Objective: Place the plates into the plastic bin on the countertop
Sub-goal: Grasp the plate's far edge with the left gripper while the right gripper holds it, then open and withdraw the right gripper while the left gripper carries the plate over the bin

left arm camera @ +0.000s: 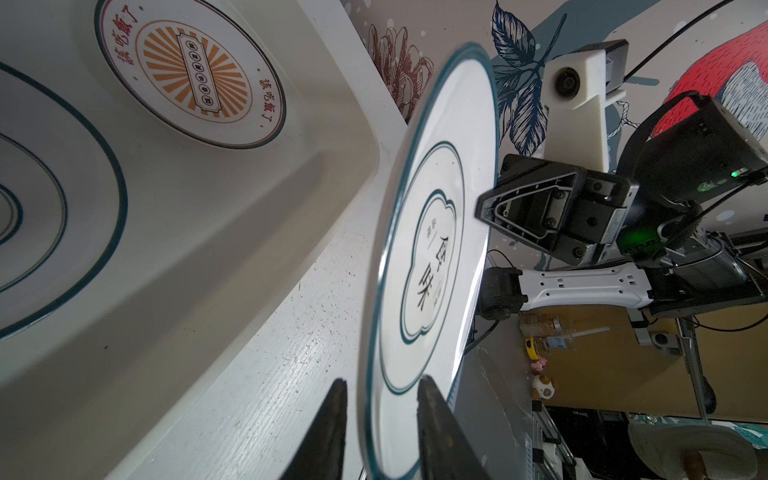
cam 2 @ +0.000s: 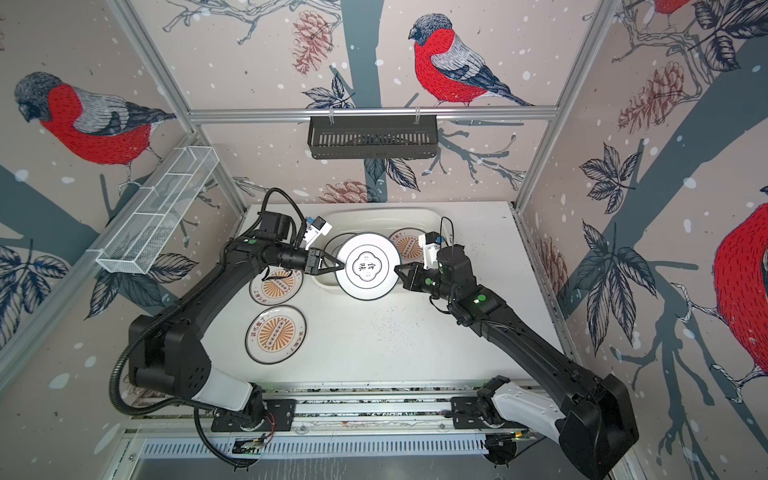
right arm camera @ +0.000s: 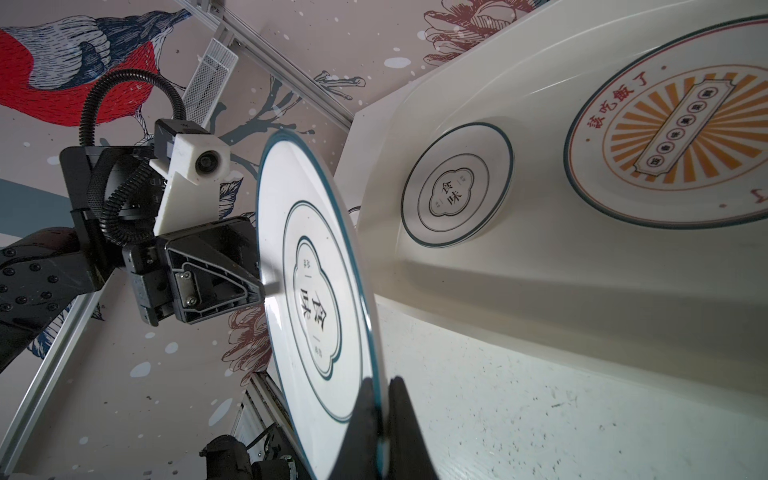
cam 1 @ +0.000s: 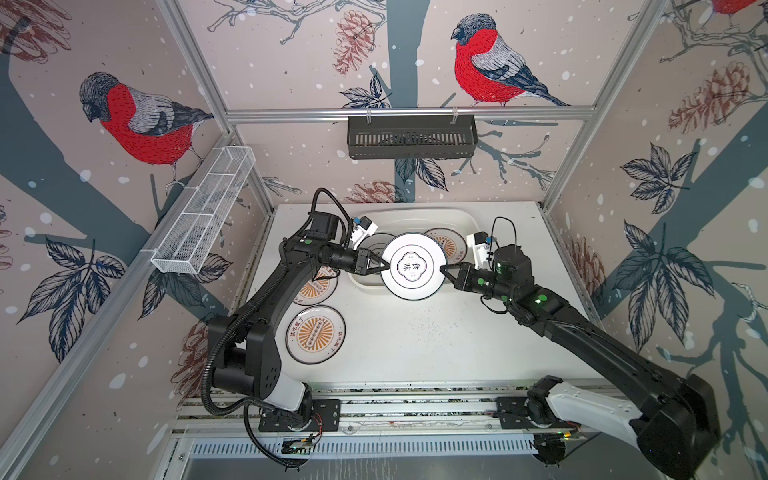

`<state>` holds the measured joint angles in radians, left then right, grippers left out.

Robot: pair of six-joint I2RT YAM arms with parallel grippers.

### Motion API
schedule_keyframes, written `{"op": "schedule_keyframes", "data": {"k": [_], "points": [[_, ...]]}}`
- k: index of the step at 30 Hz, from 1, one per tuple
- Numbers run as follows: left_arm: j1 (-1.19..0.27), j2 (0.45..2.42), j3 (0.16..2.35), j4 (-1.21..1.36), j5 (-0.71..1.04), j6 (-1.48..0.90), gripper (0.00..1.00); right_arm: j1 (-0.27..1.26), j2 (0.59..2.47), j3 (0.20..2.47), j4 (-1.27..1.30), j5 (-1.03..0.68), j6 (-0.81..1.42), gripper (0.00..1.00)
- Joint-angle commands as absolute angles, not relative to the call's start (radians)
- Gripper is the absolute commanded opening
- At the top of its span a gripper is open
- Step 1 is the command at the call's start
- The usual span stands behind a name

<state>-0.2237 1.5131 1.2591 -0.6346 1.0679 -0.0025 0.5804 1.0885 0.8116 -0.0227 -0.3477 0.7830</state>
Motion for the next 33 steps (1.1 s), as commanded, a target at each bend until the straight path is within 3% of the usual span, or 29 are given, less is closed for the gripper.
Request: {"op": "schedule_keyframes", "data": {"k": [1, 12, 23, 26, 33], "points": [[-0.223, 1.507, 1.262, -0.612, 1.069, -0.003, 0.26, 0.588, 1.083, 0.823, 0.01, -0.333, 0.771, 0.01], [-0.224, 1.502, 1.263, -0.61, 1.054, -0.018, 0.13, 0.624, 1.089, 0.829, 0.004, -0.294, 0.756, 0.04], [-0.219, 1.495, 1.265, -0.593, 1.056, -0.045, 0.01, 0.64, 1.093, 0.825, 0.0, -0.266, 0.758, 0.26], [-0.213, 1.49, 1.267, -0.593, 1.043, -0.04, 0.0, 0.64, 1.097, 0.832, -0.012, -0.248, 0.755, 0.41], [-0.181, 1.502, 1.328, -0.629, 0.963, 0.003, 0.0, 0.567, 1.022, 0.801, -0.025, -0.215, 0.789, 0.44]]}}
